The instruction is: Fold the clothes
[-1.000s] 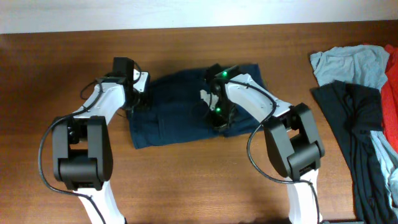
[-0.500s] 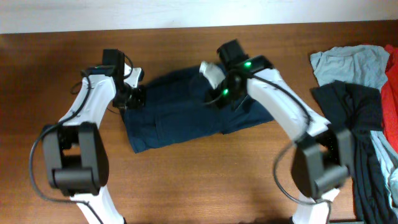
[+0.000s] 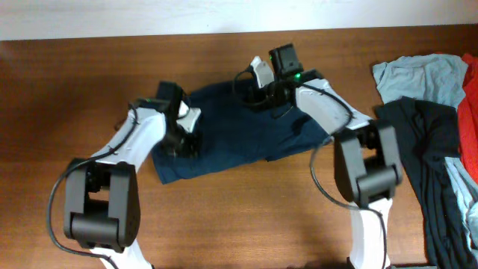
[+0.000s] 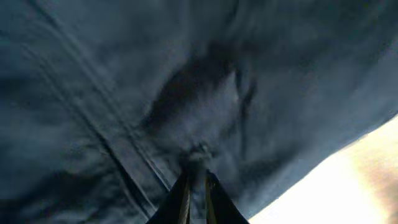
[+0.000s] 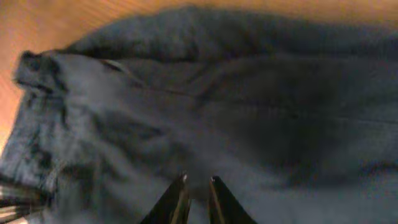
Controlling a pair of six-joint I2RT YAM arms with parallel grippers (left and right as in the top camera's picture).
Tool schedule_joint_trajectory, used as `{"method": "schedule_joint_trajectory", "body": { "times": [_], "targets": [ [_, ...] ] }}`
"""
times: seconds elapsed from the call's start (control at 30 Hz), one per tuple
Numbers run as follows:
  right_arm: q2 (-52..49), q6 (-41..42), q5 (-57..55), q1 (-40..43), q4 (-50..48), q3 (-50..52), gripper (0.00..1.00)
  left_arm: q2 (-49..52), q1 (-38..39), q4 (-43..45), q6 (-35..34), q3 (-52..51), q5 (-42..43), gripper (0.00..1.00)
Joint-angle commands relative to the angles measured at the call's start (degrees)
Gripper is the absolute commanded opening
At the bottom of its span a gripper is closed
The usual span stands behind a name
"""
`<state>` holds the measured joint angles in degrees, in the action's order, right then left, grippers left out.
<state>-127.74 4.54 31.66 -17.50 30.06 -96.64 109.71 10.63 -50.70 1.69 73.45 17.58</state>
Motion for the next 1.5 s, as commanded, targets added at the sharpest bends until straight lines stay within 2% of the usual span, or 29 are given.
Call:
{"method": "schedule_joint_trajectory", "body": {
  "times": [0.0,0.23,0.37,0.6,0.7,0.8,0.87,0.93,1.07,1.13,1.23,1.37,1.47],
  "targets": [
    [-3.4,5.1,6.7,0.3,-3.7,-0.1,0.17,0.0,1.5,1.1,-0.7,-5.3,0.6,0.10],
    [-7.3,19.9,-6.4,3.0,-12.6,-0.1,0.17,0.0,2.2,2.5,-3.4,-14.8,-3.5,0.08],
    [-7.7,20.3,-7.1,7.0,-16.1,-0.1,0.21,0.0,2.2,2.5,-3.7,-17.5,-4.1,0.07],
    [-7.7,20.4,-10.1,13.4,-14.9,-0.1,0.22,0.0,2.2,2.0,-3.7,-18.3,-6.1,0.07],
    [-7.1,13.0,4.4,15.5,-15.3,-0.7,0.21,0.0,2.2,2.6,-3.7,-18.3,-6.0,0.07],
    [-5.1,9.0,28.5,16.9,-13.1,-1.1,0.19,0.0,2.2,3.2,-3.7,-18.2,-6.0,0.07],
    [-5.0,9.0,30.9,16.7,-10.4,-1.1,0.19,0.0,2.2,3.1,-3.7,-18.2,-6.0,0.07],
    [-5.2,7.7,28.2,15.6,-4.4,-1.0,0.16,0.0,2.2,3.1,-3.7,-18.2,-6.0,0.07],
    [-6.9,7.7,7.8,11.9,3.7,-0.9,0.06,0.0,2.2,3.1,-3.7,-18.2,-6.0,0.07],
    [-8.9,7.7,0.3,9.7,2.3,-0.7,0.05,0.0,2.2,3.1,-3.7,-18.2,-6.0,0.07],
    [-12.2,8.8,-3.9,8.1,-4.9,-0.7,0.06,0.0,2.2,2.1,-3.7,-18.2,-6.0,0.07],
    [-17.0,20.0,-6.4,10.1,-12.5,-0.7,0.06,0.0,2.2,-0.2,-3.7,-18.2,-6.0,0.06],
    [-18.7,21.9,-6.2,13.5,-12.7,-0.7,0.05,0.0,2.2,-1.5,-3.7,-18.2,-6.1,0.05]
  ]
}}
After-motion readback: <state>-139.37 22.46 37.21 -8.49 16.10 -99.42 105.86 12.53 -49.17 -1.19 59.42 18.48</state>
